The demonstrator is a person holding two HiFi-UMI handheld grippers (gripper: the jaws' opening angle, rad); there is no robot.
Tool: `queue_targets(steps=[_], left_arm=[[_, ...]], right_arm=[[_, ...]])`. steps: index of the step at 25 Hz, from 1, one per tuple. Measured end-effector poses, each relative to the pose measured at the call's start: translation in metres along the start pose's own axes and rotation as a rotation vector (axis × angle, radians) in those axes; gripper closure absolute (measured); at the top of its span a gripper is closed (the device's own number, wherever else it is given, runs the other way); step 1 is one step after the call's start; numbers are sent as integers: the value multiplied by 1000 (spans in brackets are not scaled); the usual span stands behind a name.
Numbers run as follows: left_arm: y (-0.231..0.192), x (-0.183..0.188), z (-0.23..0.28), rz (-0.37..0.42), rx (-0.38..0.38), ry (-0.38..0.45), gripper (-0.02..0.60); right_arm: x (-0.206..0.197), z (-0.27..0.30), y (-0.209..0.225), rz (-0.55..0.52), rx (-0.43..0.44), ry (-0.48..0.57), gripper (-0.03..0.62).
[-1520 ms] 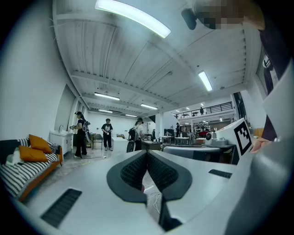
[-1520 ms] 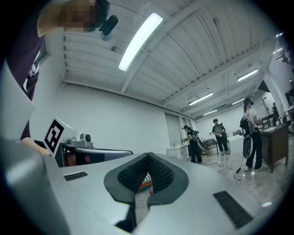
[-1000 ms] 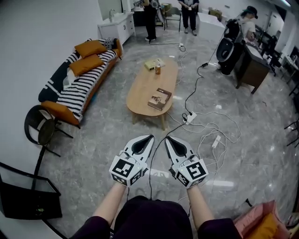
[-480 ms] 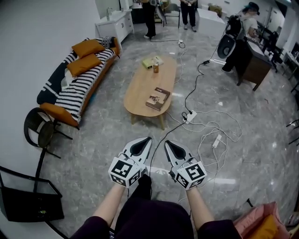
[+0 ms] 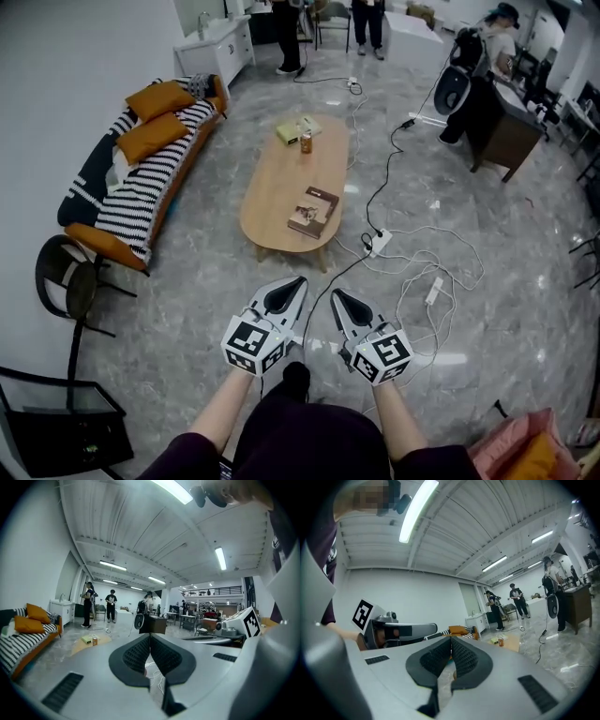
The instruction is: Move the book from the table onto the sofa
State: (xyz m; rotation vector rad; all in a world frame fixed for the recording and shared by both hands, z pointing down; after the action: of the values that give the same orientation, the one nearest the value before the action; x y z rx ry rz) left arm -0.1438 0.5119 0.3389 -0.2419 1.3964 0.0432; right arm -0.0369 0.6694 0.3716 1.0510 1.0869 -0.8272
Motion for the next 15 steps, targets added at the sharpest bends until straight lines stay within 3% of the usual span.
queue_targets(steps=[9, 15], left_arm=[[-109, 8, 30, -40, -49, -21, 566], [-157, 12, 39, -61, -84, -24, 566]], right_arm=[[11, 103, 14, 15, -65, -21, 569], [14, 147, 19, 19, -105, -36, 569]])
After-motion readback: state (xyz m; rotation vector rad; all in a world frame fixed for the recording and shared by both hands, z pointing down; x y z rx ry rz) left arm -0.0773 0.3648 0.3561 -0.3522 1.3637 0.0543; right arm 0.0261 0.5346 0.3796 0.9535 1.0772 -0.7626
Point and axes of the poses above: the fingertips, and each gripper's own axes: z forward along the fingers, y to its right, x out of its top, the point moved 10 cm from there along -z, backward along the fingers, and after that the axes turned 9 degrees about -x, right-handed, at the moved point
